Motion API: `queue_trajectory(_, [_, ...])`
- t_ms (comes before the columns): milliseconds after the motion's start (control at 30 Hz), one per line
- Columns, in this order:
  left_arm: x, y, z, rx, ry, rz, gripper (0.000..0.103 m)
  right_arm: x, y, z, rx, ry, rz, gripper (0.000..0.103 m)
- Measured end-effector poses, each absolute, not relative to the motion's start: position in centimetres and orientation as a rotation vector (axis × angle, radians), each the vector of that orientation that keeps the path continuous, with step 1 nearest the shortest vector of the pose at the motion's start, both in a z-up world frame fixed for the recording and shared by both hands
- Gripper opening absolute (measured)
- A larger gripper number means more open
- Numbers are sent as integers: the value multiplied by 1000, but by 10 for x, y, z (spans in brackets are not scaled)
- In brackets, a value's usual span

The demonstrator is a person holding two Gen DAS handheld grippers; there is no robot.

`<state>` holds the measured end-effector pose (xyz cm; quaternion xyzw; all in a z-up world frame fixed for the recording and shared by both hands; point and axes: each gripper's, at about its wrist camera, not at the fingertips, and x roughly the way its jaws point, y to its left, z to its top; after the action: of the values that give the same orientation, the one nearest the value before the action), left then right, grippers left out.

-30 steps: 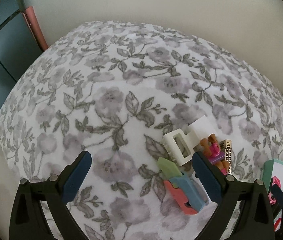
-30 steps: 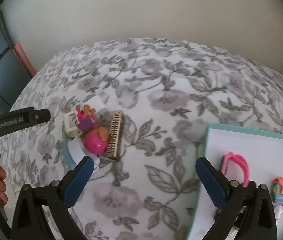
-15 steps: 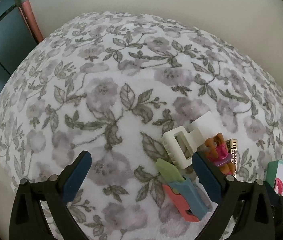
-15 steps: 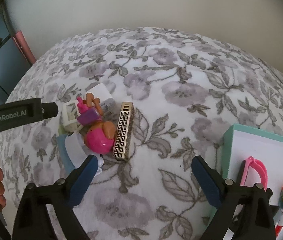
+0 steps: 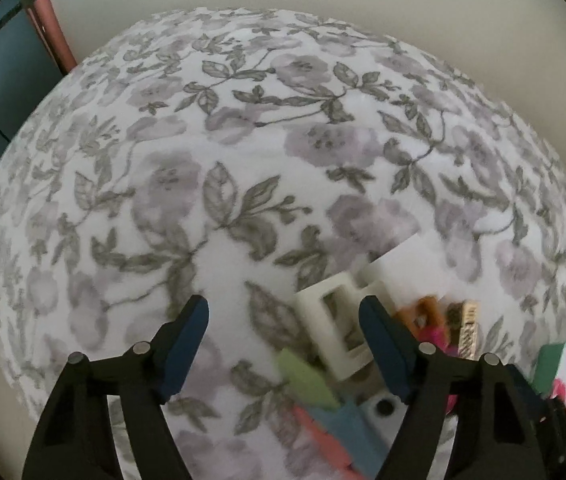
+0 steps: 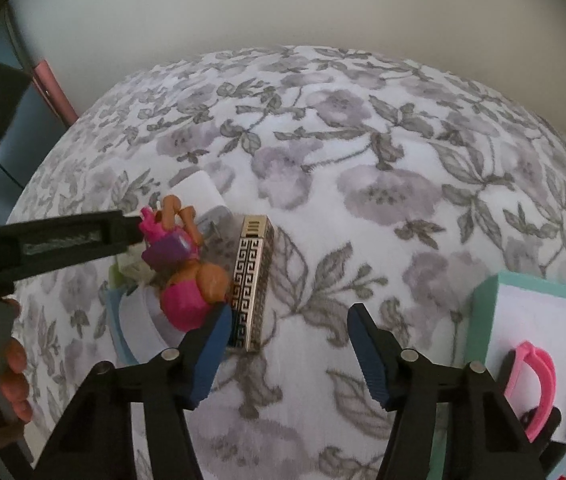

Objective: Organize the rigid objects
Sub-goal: 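Grasp the white plastic clip with the left gripper while the right grasps the gold-patterned bar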

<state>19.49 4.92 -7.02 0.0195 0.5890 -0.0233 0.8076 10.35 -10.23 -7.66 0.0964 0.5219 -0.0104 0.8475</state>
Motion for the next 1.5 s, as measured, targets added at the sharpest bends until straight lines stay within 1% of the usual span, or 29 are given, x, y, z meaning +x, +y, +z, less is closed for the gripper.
queue_trajectory(167, [198, 45, -71, 48, 1255, -56, 75, 114, -103, -78, 226, 1102, 5, 54])
queue_trajectory(300, [197, 51, -70, 33, 1271, -70, 74, 120, -103, -83, 255, 1112, 36, 51])
queue_trajectory(333, [196, 51, -70, 38, 1271, -71, 74, 120, -101, -84, 258, 1116, 45, 49])
queue_trajectory(433, [194, 54, -71, 32, 1274, -82, 71, 120, -92, -92, 203, 1143, 40, 47])
queue_trajectory(467, [193, 56, -72, 32, 1282, -80, 65, 120, -87, -93, 156, 1137, 29, 44])
queue_trajectory(500, [192, 57, -73, 33, 1290, -81, 63, 119, -85, -92, 132, 1139, 24, 43])
queue_trajectory(567, [190, 59, -76, 33, 1297, -86, 63, 120, -84, -92, 117, 1137, 7, 35])
queue_trajectory(667, [191, 63, -82, 17, 1305, -80, 61, 119, -92, -92, 167, 1130, -1, 30])
queue_trajectory(800, [195, 62, -90, -2, 1313, -93, 53, 120, -93, -93, 170, 1117, -8, 29])
queue_trajectory(867, [196, 59, -92, 7, 1309, -99, 51, 121, -90, -93, 155, 1107, -14, 29])
queue_trajectory(933, [197, 58, -91, 6, 1304, -110, 44, 122, -89, -93, 144, 1102, -22, 29])
queue_trajectory(1000, [197, 55, -90, -2, 1299, -124, 32, 122, -88, -93, 148, 1102, -25, 29])
queue_trajectory(1067, [197, 52, -89, -12, 1302, -133, 26, 122, -90, -92, 162, 1102, -24, 26])
queue_trajectory(1200, [197, 45, -89, -7, 1300, -134, 23, 119, -91, -92, 162, 1108, -12, 21])
queue_trajectory(1233, [198, 45, -89, -7, 1300, -133, 21, 117, -91, -92, 158, 1112, -11, 20])
queue_trajectory(1267, [197, 47, -89, -9, 1299, -132, 17, 116, -91, -91, 154, 1118, -12, 19])
queue_trajectory(1300, [195, 48, -89, -11, 1299, -128, 15, 114, -91, -91, 154, 1120, -13, 18])
queue_trajectory(1400, [193, 54, -87, -7, 1300, -114, 12, 108, -93, -90, 164, 1130, -16, 17])
queue_trajectory(1500, [187, 58, -85, 11, 1297, -102, 12, 102, -95, -88, 167, 1137, -14, 17])
